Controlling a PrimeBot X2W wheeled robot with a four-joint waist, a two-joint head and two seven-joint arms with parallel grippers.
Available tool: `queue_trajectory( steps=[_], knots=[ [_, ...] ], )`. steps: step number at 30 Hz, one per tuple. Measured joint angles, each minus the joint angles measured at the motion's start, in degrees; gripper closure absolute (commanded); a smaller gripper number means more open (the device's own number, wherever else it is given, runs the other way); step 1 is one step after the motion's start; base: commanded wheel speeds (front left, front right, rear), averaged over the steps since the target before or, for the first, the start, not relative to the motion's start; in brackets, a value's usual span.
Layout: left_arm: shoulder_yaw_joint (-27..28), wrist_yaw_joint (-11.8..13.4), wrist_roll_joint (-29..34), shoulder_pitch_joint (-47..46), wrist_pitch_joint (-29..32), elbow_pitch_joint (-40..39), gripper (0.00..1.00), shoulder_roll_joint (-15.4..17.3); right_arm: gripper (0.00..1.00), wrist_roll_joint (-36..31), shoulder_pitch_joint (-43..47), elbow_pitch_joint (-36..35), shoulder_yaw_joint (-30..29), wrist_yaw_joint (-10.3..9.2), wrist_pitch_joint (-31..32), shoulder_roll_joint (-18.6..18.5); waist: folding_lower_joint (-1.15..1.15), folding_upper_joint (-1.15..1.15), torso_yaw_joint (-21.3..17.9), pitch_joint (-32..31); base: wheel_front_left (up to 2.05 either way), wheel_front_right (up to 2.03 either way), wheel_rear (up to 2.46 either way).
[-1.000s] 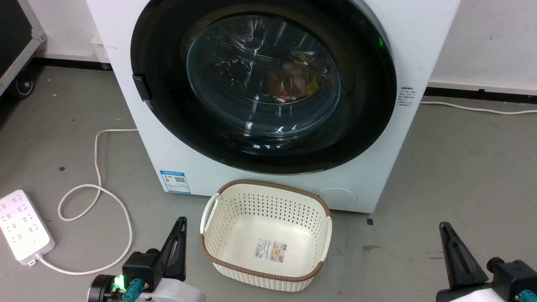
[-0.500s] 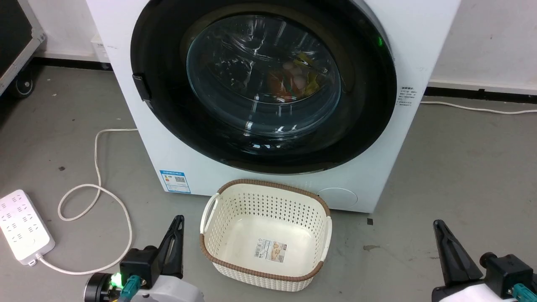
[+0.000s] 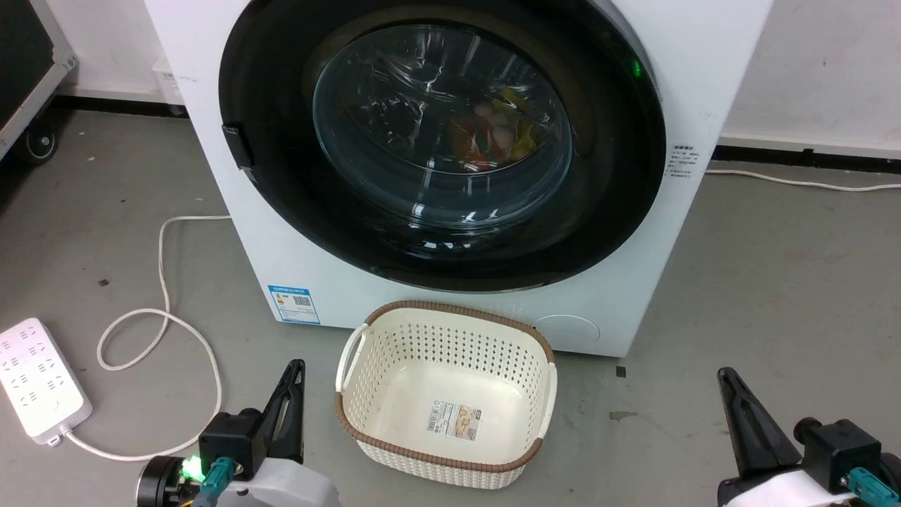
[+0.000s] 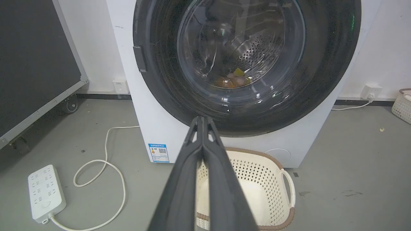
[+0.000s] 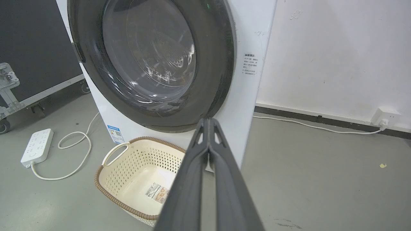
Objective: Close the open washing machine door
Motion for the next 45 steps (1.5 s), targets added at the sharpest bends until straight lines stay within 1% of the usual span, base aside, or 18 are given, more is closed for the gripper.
queue_trajectory(
  steps=[45],
  knots=[
    [1.8,1.0,2.0,0.0,5.2,-3.3,1.00,0.0,1.00,-1.6,-2.3,-0.4,2.4,0.00,5.2,0.0,-0.01,0.00,0.0,0.1,0.00,0.00,0.00]
  ],
)
